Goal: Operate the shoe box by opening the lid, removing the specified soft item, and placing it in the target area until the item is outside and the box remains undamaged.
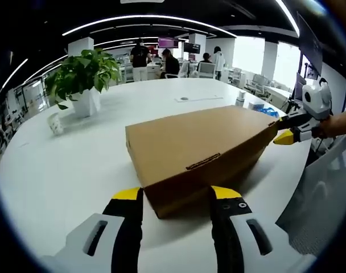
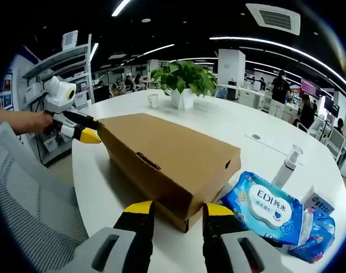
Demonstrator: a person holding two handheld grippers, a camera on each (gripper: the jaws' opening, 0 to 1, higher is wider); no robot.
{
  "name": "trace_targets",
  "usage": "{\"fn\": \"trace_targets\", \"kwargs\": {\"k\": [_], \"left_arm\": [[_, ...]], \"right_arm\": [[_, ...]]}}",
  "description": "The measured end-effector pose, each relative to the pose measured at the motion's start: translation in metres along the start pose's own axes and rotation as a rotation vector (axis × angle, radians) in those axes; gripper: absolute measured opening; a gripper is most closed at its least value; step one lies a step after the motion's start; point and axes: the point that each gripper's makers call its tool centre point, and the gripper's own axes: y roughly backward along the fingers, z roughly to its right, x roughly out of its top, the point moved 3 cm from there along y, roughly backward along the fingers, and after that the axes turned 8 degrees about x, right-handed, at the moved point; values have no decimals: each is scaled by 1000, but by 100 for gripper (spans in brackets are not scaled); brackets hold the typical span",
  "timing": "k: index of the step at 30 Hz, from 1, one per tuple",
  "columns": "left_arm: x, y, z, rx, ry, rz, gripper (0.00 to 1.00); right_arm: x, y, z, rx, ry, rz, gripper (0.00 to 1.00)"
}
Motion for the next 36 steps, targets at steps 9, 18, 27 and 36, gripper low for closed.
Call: {"fn": "trace_targets", "kwargs": {"k": [9,18,27,36], "left_arm": [[-7,-5,-1,-6,44,-10,45],[-12,-9,0,-1,41,-24,45],[-15,-11,0,-1,46,-38,45],[-19,-15,-1,7,41,-51,44]], "right_arm": [[-6,-5,0,-2,-61,-17,30],[-10,-9,0,-12,-67,-35,29],[-14,-13,0,-28,-71,-46,30],[-17,-17,0,-39,-74,-54,29]]}}
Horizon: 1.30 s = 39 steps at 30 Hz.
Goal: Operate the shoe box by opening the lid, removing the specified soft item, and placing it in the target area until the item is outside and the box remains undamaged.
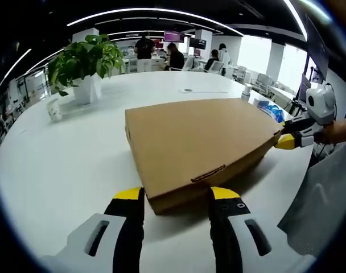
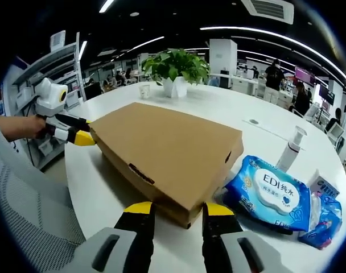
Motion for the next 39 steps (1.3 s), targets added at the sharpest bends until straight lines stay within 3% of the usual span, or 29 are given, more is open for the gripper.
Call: {"fn": "trace_targets", "kwargs": {"k": [39], "left_arm": [[5,-8,-5,-23,12,-34,44]], "right_arm": [[3,-3,3,-7,-20,-3,30]]}}
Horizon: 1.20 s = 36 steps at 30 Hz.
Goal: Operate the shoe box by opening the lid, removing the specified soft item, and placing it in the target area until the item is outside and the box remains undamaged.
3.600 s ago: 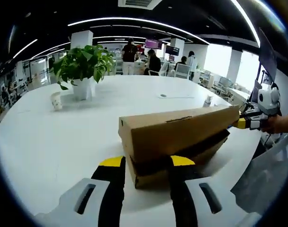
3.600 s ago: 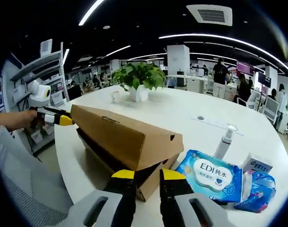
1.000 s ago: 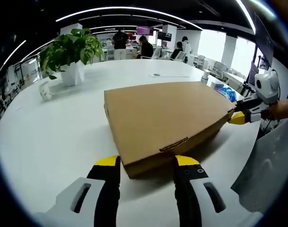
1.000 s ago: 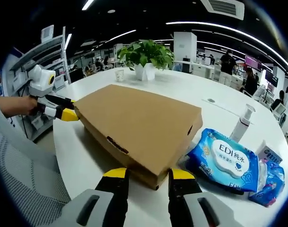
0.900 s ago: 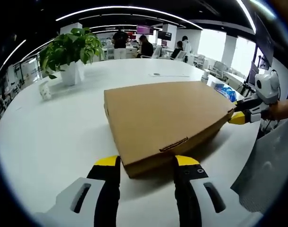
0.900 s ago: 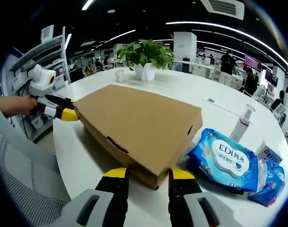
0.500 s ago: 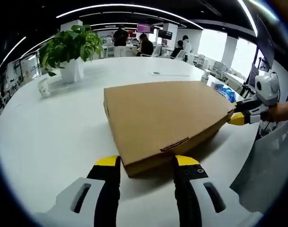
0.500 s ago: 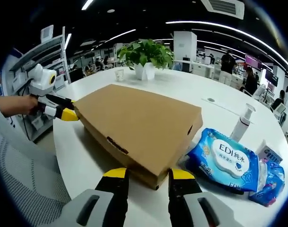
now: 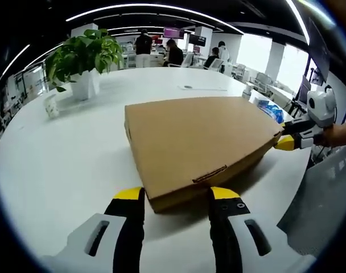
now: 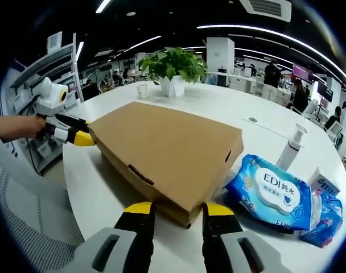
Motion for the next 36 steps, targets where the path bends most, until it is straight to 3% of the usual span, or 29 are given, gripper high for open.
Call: {"fn": "trace_targets", "kwargs": {"k": [36], "left_arm": [[23,-23,-20,0,11,-15,44]], "right_arm": [[26,-26,21,6,-1,-4,30]]}}
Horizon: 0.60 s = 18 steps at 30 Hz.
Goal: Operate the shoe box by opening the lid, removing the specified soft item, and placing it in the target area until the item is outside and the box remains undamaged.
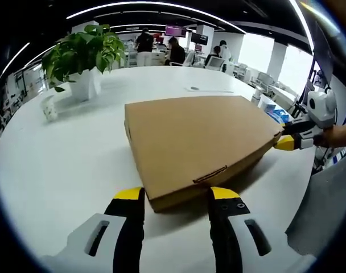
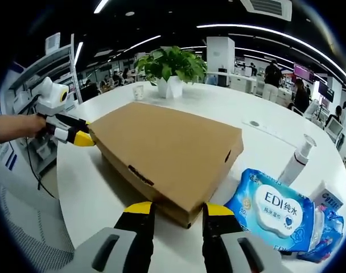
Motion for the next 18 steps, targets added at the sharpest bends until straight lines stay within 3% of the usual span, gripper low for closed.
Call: {"fn": "trace_targets", "kwargs": {"k": [18], "left_arm": [[14,-14,-12,-1,-1,-7,44]], "right_arm": [[13,-13,11,0,-4,-9,30]]}}
